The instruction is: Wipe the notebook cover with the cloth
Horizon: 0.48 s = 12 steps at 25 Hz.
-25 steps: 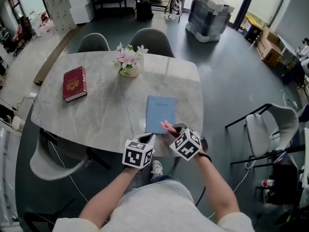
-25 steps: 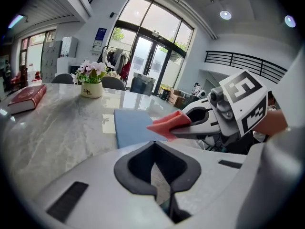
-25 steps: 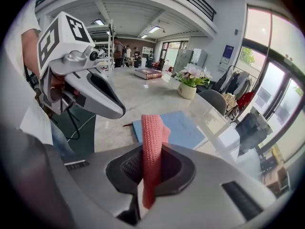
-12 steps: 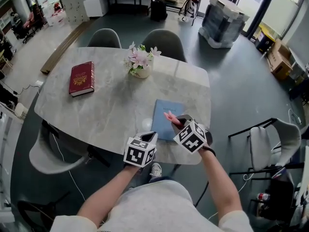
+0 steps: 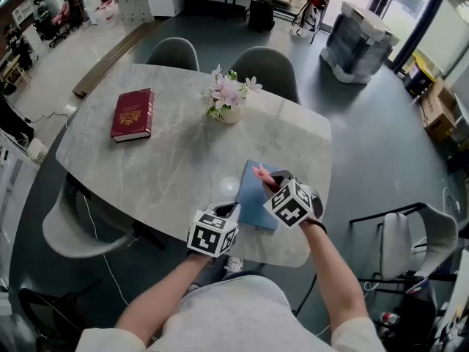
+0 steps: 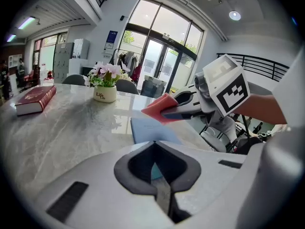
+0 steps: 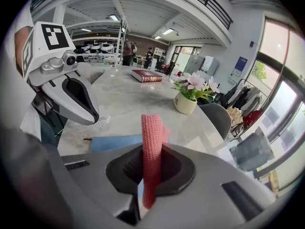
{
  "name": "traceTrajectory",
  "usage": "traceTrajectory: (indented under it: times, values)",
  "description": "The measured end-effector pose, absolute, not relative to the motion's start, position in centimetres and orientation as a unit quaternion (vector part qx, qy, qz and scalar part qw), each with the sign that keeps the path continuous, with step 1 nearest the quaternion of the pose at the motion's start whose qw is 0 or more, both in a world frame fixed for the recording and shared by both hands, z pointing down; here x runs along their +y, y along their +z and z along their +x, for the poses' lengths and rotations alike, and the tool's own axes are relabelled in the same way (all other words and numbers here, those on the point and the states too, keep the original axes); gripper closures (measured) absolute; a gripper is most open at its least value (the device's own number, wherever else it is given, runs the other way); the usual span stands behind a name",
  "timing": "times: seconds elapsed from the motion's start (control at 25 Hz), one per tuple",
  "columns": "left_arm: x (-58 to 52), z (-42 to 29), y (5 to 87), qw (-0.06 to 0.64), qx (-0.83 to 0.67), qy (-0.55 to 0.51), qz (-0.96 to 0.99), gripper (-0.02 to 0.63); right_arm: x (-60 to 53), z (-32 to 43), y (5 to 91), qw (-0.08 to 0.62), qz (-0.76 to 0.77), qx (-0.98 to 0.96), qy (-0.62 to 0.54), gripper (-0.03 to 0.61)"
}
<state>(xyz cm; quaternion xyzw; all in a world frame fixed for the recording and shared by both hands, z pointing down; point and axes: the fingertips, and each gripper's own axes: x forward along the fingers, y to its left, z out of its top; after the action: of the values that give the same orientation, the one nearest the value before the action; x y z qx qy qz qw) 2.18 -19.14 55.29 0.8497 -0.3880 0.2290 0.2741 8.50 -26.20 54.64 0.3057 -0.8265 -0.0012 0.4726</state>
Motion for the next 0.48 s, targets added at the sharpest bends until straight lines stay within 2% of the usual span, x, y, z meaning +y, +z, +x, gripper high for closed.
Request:
traceTrajectory:
  times: [0.48]
  values:
    - [-22.1,0.8,56.7,0.296,-0.419,0.226,0.828,0.607,-31.6,7.8,58.5,0.504,0.282,-0.817,-0.004,0.563]
